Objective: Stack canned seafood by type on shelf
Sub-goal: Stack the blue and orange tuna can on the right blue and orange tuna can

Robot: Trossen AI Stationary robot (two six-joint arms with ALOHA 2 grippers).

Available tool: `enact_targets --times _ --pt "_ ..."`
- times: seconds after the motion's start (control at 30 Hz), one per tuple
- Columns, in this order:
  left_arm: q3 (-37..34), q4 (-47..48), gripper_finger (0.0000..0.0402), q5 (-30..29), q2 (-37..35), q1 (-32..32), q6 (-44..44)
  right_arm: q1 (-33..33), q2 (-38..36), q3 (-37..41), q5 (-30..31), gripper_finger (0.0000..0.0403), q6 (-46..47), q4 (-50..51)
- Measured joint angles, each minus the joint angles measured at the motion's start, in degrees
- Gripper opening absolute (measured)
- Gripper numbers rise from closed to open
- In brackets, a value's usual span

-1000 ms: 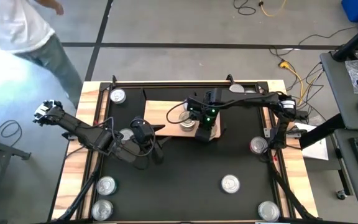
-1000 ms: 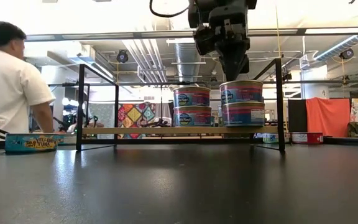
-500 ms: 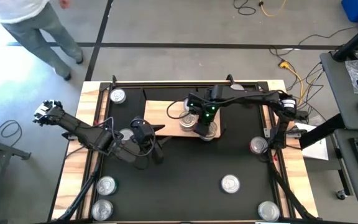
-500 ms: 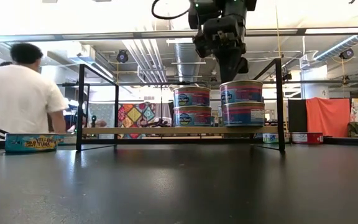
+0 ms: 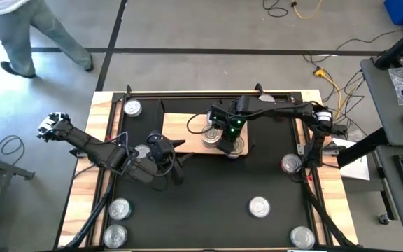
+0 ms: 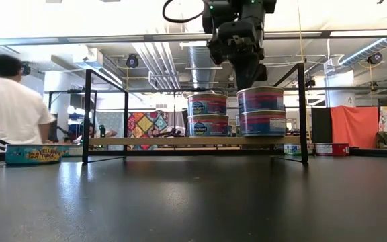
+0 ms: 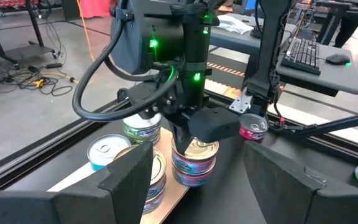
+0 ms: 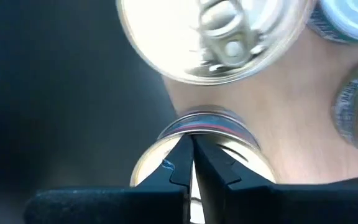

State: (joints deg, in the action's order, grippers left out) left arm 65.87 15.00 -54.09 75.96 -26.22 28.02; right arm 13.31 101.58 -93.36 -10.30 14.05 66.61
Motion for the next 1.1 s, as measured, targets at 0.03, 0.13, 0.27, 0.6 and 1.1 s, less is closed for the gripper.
enact_targets --times 0.03,0.13,0.27,0.6,1.1 --pt "0.00 0.30 0.0235 -0.02 0.00 0.00 0.12 0.12 -0.06 0.00 0.06 0.0009 0.44 0.04" --pt "0.00 1.81 0.0235 -0.74 0.00 0.00 0.89 0.61 -0.44 0.00 0.44 0.0009 1.00 0.28" --pt "0.00 2.42 0.0235 -2.31 0.00 -0.04 1.22 0.88 -1.05 0.04 2.04 0.0009 1.78 0.64" --pt "0.00 2.41 0.0235 -2.44 0.00 -0.07 1.24 1.37 -1.40 0.04 2.22 0.0009 2.07 0.92" --pt "0.00 7.99 0.0235 -5.95 -3.43 -1.14 1.87 -2.94 -8.09 1.26 1.32 0.0009 2.92 5.85"
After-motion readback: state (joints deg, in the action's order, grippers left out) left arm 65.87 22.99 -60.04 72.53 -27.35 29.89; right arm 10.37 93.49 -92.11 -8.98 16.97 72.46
